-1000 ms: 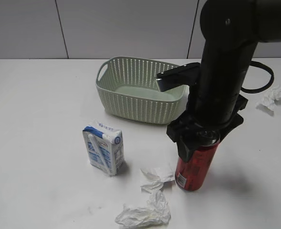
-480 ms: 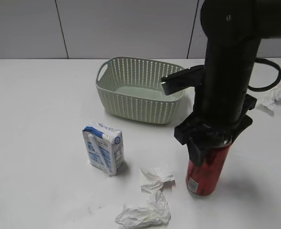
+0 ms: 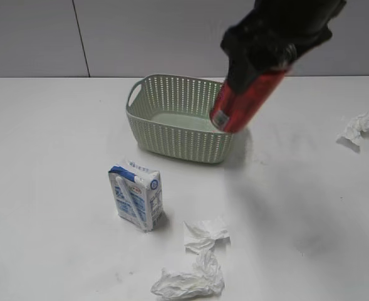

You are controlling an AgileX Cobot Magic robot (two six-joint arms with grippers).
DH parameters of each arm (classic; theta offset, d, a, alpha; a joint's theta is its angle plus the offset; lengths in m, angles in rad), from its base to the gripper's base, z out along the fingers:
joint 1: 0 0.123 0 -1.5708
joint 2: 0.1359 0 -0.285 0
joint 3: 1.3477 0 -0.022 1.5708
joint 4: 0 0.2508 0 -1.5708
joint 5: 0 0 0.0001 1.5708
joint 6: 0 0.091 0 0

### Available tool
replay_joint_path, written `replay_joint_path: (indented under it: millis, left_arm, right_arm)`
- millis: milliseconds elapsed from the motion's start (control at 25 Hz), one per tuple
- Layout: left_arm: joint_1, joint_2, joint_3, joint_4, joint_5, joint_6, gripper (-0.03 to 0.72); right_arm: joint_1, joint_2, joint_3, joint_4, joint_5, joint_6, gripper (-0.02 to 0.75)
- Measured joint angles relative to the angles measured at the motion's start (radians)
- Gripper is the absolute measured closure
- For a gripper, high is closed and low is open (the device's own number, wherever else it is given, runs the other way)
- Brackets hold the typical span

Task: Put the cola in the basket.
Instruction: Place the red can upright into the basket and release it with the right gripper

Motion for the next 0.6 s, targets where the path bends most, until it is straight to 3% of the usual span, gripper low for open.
replay_joint_path:
  millis: [160, 400, 600]
  left_arm:
    - [0.000, 0.000, 0.000, 0.000, 0.000, 0.000, 0.461]
    - [0.000, 0.000, 0.000, 0.000, 0.000, 0.000, 0.461]
    - [0.000, 0.000, 0.000, 0.000, 0.000, 0.000, 0.461]
  right_arm:
    - [0.000, 0.073, -0.189, -0.033, 0.009, -0.056, 0.217]
    - [0.000, 0.383, -0.510, -0.066, 0.011, -0.149, 0.217]
    - [-0.001, 0.559, -0.616, -0.070, 0.008, -0.219, 0.217]
